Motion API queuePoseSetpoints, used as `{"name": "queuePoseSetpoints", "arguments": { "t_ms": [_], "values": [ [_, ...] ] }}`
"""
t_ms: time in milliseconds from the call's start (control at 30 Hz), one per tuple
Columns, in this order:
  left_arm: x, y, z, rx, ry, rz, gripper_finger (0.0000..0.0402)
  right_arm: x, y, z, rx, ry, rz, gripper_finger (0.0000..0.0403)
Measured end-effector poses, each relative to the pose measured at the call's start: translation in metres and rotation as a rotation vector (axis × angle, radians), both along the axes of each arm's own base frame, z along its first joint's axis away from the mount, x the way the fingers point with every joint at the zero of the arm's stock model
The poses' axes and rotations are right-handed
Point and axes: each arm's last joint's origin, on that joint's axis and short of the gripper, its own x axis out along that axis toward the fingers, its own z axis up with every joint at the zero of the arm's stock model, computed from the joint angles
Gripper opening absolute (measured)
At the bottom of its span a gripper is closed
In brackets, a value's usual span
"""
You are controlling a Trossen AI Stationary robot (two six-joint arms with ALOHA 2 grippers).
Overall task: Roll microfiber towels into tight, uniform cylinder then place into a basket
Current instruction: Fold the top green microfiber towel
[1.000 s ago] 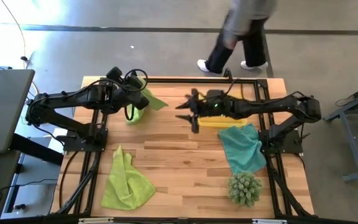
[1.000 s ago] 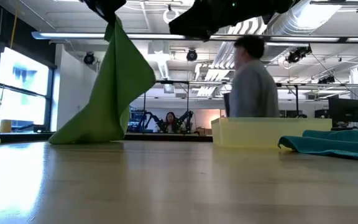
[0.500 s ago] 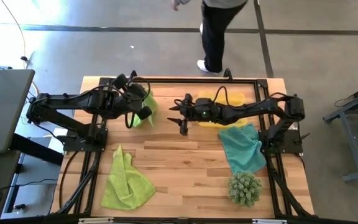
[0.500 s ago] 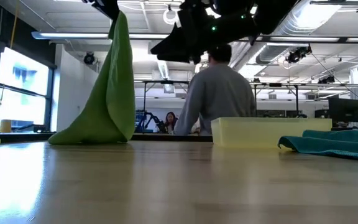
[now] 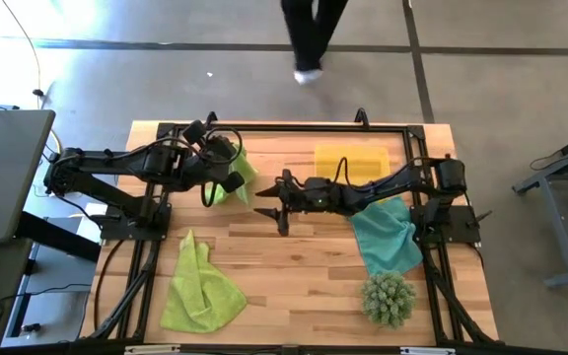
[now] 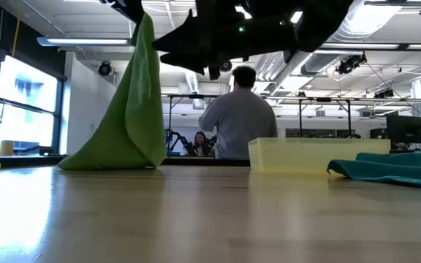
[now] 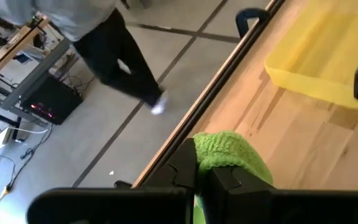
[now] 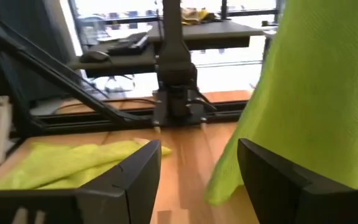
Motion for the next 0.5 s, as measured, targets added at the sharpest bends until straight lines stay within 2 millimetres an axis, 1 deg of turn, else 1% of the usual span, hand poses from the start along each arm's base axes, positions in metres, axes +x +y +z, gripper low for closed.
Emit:
{"name": "queuePoseSetpoints", "arguments": {
  "t_ms": [67, 200, 367, 500],
  "values": [
    [0.002, 0.0, -0.002, -0.003, 0.013, -0.004, 0.0, 0.004, 0.004, -0.004, -0.003, 0.006, -0.054, 0.0206],
    [0.005, 0.0, -0.005, -0.002, 0.024, -0.006, 0.0, 0.011, 0.012, -0.011, 0.011, 0.018, -0.065, 0.0206],
    [0.007, -0.001, -0.006, -0.011, 0.026, -0.016, 0.0, 0.014, 0.009, -0.014, -0.005, 0.042, -0.169, 0.0206],
    [0.007, -0.003, -0.006, -0.009, 0.026, -0.02, 0.0, 0.013, 0.007, -0.015, -0.011, 0.05, -0.202, 0.0206]
  ]
}}
